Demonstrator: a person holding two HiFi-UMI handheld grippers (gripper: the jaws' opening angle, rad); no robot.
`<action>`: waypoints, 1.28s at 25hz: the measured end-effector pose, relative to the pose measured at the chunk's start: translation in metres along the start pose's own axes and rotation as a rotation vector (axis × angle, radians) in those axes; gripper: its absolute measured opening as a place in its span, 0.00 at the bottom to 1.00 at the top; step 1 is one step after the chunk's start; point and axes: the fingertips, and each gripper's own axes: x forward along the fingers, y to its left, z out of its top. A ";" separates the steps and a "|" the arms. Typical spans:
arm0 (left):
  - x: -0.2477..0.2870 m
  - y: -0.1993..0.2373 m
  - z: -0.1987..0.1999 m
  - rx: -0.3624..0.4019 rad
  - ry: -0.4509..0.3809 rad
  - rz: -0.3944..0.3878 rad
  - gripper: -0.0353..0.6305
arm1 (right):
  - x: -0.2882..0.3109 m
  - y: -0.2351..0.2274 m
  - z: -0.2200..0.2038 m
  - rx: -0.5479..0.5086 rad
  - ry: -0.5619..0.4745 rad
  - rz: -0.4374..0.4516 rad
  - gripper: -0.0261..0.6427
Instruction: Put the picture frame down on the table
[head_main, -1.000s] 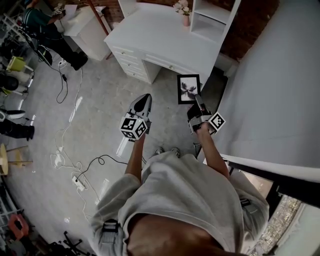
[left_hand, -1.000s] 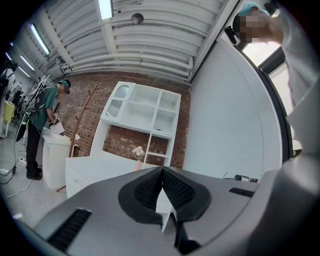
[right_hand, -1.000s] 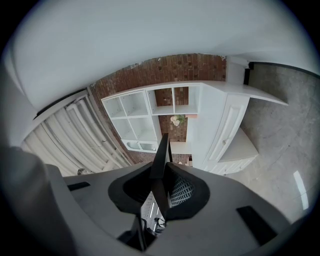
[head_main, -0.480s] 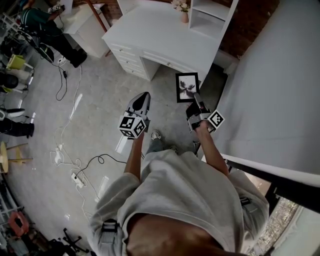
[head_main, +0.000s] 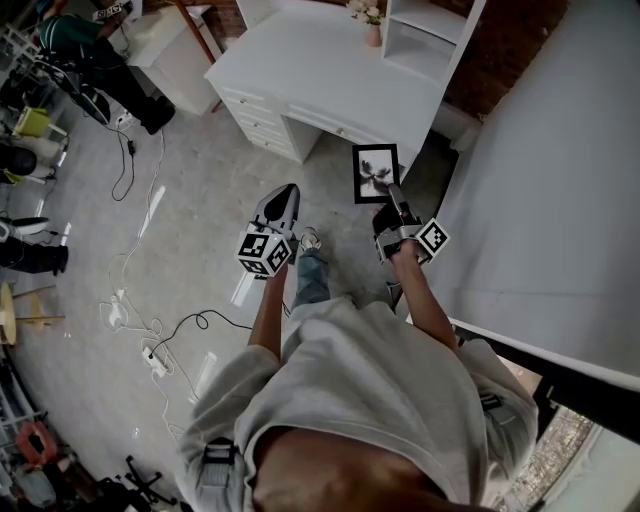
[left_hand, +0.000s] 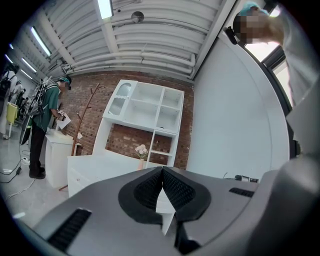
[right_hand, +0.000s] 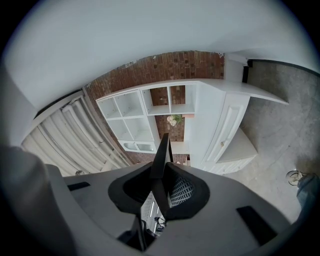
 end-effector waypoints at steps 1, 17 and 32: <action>0.003 0.003 -0.001 -0.003 -0.001 0.002 0.08 | 0.004 -0.002 0.001 -0.001 0.001 -0.004 0.16; 0.100 0.091 0.008 -0.045 -0.008 -0.034 0.08 | 0.114 -0.025 0.026 -0.030 -0.031 -0.023 0.16; 0.202 0.203 0.055 -0.056 -0.013 -0.086 0.08 | 0.266 -0.026 0.038 -0.058 -0.067 -0.030 0.16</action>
